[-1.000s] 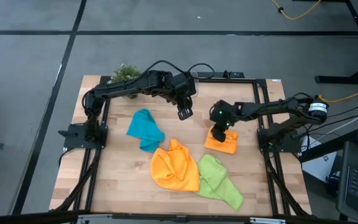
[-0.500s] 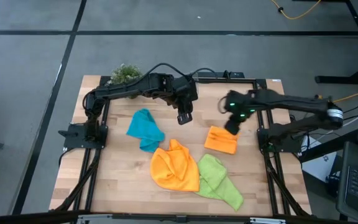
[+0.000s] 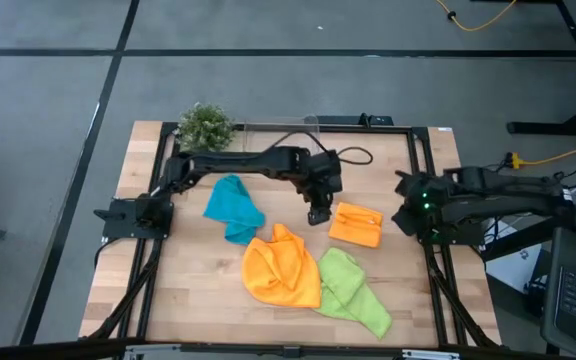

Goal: Fold microfiber towels
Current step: Fold the top orange microfiber cloth

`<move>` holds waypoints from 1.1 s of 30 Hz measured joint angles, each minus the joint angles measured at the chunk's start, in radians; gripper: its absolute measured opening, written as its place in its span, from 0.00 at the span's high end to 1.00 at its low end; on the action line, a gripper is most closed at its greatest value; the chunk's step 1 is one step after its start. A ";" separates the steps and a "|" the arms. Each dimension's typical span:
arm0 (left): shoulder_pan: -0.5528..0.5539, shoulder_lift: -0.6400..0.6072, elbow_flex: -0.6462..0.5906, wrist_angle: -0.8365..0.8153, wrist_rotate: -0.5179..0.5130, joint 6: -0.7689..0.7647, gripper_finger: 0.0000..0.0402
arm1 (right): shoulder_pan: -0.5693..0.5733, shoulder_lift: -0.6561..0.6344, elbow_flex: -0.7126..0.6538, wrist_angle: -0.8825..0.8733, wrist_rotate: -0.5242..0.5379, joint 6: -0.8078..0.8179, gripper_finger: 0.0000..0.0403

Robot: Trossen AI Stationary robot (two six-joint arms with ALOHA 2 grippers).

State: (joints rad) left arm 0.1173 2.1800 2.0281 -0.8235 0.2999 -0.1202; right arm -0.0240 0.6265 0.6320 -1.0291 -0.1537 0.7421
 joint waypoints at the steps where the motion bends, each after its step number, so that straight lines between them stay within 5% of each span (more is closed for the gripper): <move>1: -0.001 0.010 0.000 0.004 -0.002 0.010 0.71 | 0.007 -0.001 -0.024 0.036 -0.005 -0.014 0.95; 8: -0.022 0.027 0.002 0.067 -0.031 0.052 0.70 | 0.018 0.029 -0.137 0.157 -0.076 0.016 0.91; 21: 0.029 0.044 0.002 0.050 -0.024 -0.032 0.43 | 0.014 0.170 -0.181 0.243 -0.017 0.036 0.46; 33: 0.055 -0.026 0.003 -0.053 0.017 -0.083 0.42 | -0.031 0.433 -0.181 0.411 0.033 -0.016 0.43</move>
State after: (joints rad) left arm 0.1719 2.1540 2.0308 -0.8762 0.3168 -0.2035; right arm -0.0548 1.0596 0.4507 -0.6185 -0.1206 0.7260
